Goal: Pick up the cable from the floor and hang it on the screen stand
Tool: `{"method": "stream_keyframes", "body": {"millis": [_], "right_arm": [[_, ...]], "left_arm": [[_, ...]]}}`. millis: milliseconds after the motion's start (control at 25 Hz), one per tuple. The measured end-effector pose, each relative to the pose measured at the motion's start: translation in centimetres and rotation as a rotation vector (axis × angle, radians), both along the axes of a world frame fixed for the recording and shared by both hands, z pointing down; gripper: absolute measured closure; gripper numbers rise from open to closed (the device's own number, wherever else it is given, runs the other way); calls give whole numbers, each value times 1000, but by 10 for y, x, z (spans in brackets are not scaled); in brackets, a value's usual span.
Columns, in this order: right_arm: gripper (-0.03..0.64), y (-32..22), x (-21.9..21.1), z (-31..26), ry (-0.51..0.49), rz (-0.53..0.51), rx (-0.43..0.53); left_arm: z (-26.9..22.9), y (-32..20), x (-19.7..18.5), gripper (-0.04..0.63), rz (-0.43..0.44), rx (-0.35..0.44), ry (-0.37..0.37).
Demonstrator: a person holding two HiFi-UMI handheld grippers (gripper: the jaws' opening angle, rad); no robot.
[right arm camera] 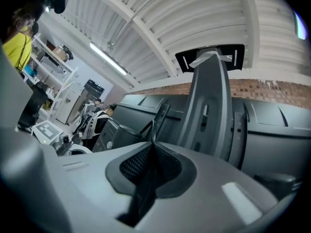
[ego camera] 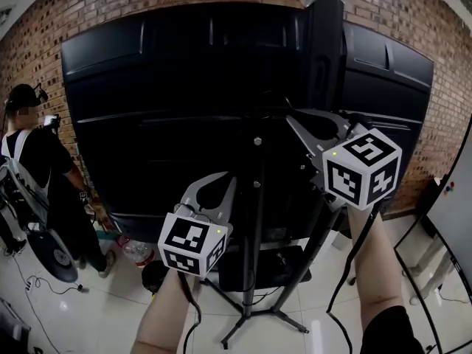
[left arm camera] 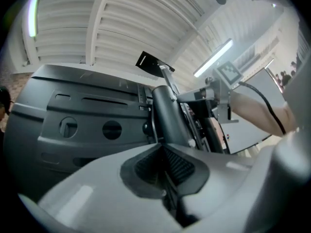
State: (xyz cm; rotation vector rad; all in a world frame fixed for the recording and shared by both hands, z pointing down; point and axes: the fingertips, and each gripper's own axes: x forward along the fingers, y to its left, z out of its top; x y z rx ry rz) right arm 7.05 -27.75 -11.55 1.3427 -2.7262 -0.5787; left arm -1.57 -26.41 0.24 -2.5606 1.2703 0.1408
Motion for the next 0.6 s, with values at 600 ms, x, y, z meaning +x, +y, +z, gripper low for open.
{"method": "stream_keyframes", "body": {"millis": [600], "right_arm": [[601,-4,10,67,-148,-13,-124]], "left_arm": [[17,-12,-5,591,-6,-17,-13]]}}
